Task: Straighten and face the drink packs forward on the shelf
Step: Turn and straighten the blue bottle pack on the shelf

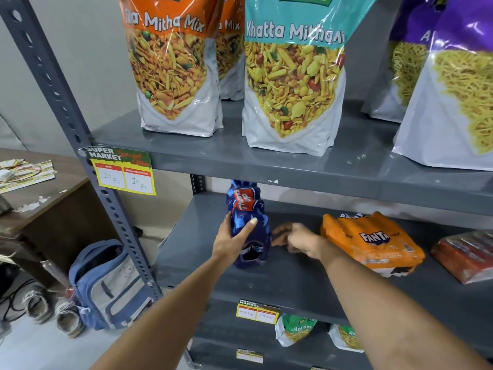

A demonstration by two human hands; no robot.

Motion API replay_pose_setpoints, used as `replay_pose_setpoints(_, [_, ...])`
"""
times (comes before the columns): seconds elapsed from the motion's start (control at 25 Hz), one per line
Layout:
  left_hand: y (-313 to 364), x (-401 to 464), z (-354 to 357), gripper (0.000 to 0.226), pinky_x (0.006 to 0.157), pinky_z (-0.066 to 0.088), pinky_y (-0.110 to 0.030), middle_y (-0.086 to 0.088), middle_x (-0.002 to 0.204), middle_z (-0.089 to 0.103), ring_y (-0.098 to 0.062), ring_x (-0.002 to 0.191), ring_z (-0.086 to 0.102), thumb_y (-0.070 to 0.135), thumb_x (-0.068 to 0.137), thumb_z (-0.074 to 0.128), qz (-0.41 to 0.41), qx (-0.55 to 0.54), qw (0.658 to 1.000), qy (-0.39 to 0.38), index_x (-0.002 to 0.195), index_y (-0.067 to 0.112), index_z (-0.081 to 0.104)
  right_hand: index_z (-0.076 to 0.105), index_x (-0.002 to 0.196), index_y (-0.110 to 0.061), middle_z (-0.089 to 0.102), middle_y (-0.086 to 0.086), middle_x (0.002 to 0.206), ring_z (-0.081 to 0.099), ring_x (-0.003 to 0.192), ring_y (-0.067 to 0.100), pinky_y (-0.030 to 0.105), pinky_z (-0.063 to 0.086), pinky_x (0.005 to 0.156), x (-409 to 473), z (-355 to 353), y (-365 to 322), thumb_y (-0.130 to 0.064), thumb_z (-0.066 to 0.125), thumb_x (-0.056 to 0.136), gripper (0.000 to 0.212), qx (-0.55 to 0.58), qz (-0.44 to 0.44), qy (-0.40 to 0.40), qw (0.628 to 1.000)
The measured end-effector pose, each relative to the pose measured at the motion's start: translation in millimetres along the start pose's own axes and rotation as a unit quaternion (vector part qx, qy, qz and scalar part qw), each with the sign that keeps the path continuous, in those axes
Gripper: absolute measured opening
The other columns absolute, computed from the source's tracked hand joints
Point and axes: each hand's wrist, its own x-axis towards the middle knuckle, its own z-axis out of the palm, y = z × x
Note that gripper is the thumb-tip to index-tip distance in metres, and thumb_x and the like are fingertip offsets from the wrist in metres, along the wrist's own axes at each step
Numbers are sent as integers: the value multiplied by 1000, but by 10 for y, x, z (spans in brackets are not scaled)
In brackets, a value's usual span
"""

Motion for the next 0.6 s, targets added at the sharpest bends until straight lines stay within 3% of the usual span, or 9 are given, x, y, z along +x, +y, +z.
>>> replay_pose_setpoints(0.08, [18, 106, -157, 98, 97, 53, -42, -1, 126, 64, -21, 107, 67, 70, 56, 71, -11, -4, 999, -42, 142, 35, 40, 58, 118, -18, 77, 5, 99, 66, 108, 20, 37, 51, 83, 50, -13, -98, 16, 35, 82, 55, 27, 6, -34, 999])
replay_pose_setpoints(0.2, [56, 232, -408, 74, 87, 56, -30, 7, 109, 74, -13, 97, 71, 65, 62, 70, -11, 12, 993, -116, 130, 44, 51, 39, 138, -22, 62, 11, 123, 58, 109, 25, 39, 50, 87, 138, -87, -327, 10, 46, 83, 64, 21, -50, 89, 995])
replay_pose_setpoints(0.28, [100, 272, -531, 55, 71, 57, -20, 11, 96, 77, -8, 88, 73, 64, 66, 69, -13, 19, 992, -126, 118, 47, 58, 26, 149, -21, 43, 14, 146, 48, 127, 32, 41, 45, 102, 185, -113, -500, 0, 64, 78, 84, -96, -114, 133, 980])
replay_pose_setpoints(0.36, [129, 297, -629, 38, 58, 55, -14, 9, 90, 78, -6, 78, 74, 57, 74, 68, -16, 9, 995, -100, 107, 39, 63, 31, 146, -15, 43, 14, 146, 47, 128, 33, 36, 43, 102, 263, -106, -641, -9, 78, 71, 88, -217, -148, 133, 956])
replay_pose_setpoints(0.44, [163, 319, -688, 23, 51, 53, -14, 8, 81, 78, -5, 69, 74, 49, 81, 65, -28, -7, 997, -65, 97, 32, 64, 45, 135, -10, 50, 19, 140, 52, 119, 32, 34, 43, 99, 308, -100, -743, -9, 74, 77, 65, -271, -161, 106, 943])
replay_pose_setpoints(0.48, [195, 331, -699, 22, 51, 52, -16, 9, 76, 78, -7, 67, 73, 49, 83, 63, -34, -13, 998, -44, 95, 30, 64, 49, 133, -9, 52, 20, 139, 53, 119, 32, 35, 42, 101, 327, -109, -763, -9, 68, 83, 54, -294, -171, 95, 936])
replay_pose_setpoints(0.6, [305, 405, -714, 32, 60, 49, -28, 8, 81, 69, -12, 73, 65, 53, 84, 58, -55, -10, 998, 42, 101, 26, 61, 49, 136, -12, 61, 14, 129, 58, 118, 32, 34, 46, 99, 362, -118, -719, -8, 66, 84, 55, -314, -188, 125, 922])
